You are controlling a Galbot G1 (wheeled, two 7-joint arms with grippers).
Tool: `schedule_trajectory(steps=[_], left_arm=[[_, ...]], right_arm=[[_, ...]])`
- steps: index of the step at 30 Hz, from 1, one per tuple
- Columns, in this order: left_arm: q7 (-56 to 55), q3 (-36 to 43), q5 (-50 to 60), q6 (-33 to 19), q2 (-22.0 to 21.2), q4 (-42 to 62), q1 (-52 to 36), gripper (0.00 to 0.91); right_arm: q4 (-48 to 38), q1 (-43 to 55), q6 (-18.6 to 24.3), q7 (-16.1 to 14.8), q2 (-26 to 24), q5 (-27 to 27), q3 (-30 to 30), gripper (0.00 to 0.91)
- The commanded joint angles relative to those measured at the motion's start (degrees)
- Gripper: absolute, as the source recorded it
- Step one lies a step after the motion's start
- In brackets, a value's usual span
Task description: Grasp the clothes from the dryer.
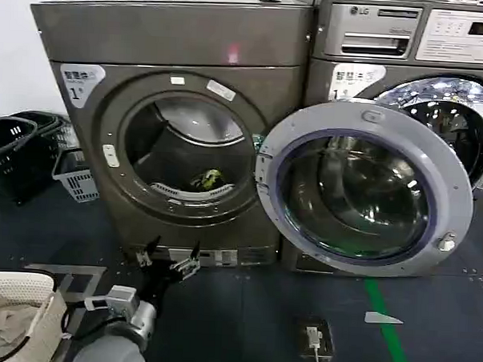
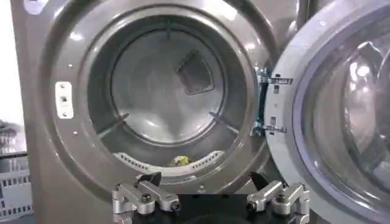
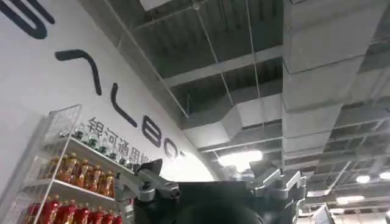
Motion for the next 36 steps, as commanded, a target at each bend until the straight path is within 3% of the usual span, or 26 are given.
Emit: schedule_trajectory(steps=[1, 6, 36], left_arm=[[-0.4, -0.1, 1.6, -0.9, 0.0, -0.1, 0.1, 0.907], [-2.3, -0.4, 6.1, -4.8, -0.1, 0.7, 0.4, 0.907], [-2.0, -0.3, 5.1, -4.1, 0.1, 0.7, -1.2, 0.907]], right_arm=[[0.1, 0.0, 1.3, -0.3, 0.0, 0.1, 0.0, 0.907], [0.2, 0.1, 1.4, -0.3, 0.2, 0.5, 0.2, 0.907], [2.0, -0.4, 1.0, 0.3, 0.4, -1.7, 0.8, 0.907]])
